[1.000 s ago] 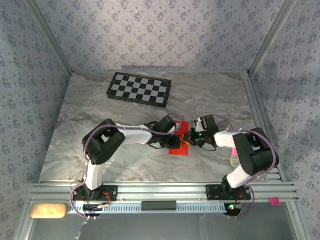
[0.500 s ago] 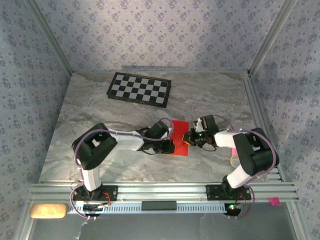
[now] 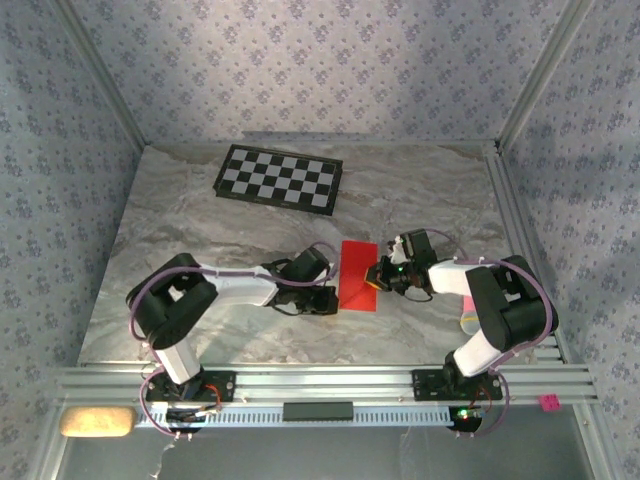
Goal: Fold a paper plane with a square sheet of paper (pick it up from the middle)
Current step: Fold the triangle a second time at the center of the table.
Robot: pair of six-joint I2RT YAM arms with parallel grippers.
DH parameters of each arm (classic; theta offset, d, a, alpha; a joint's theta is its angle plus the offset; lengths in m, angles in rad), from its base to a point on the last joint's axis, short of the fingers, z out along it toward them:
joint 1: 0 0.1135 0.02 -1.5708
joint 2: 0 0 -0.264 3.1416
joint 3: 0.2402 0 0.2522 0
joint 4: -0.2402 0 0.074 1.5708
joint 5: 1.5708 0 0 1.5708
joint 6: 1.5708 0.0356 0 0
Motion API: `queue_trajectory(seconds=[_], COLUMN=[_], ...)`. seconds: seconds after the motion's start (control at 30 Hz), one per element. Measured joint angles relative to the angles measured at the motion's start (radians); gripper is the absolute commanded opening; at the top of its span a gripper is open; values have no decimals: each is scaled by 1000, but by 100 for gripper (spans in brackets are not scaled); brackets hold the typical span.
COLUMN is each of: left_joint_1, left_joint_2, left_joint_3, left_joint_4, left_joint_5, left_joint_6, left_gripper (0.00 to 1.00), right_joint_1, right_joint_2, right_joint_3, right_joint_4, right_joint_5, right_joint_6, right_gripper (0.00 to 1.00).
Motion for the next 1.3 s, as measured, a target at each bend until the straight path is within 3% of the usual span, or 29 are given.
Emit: queue_trajectory(seconds=[0.27,0.53,0.9,1.17,1.3], left_joint_1=[14,32,42,42,42], left_joint_2=[-10,140,181,173,173], left_joint_3=[116,255,208,183,183], left_joint_4=[-60,-60,-6,34,34], left_joint_5=[-3,0,9,8,8], left_joint_6=[27,61,63,45,45], left_gripper=[10,6,2,1,0], right_joint_1=[2,2,7,103,99], right_joint_2=[0,0,-31,-9,10], right_joint_3=[4,15,24,27,27], right_joint_4=[-6,-24,-63,-36,-37], right_joint_5=[5,8,5,-10,-5], right_joint_6=[-1,-13,-22,-13,-6], right_gripper=[0,0,0,0,0])
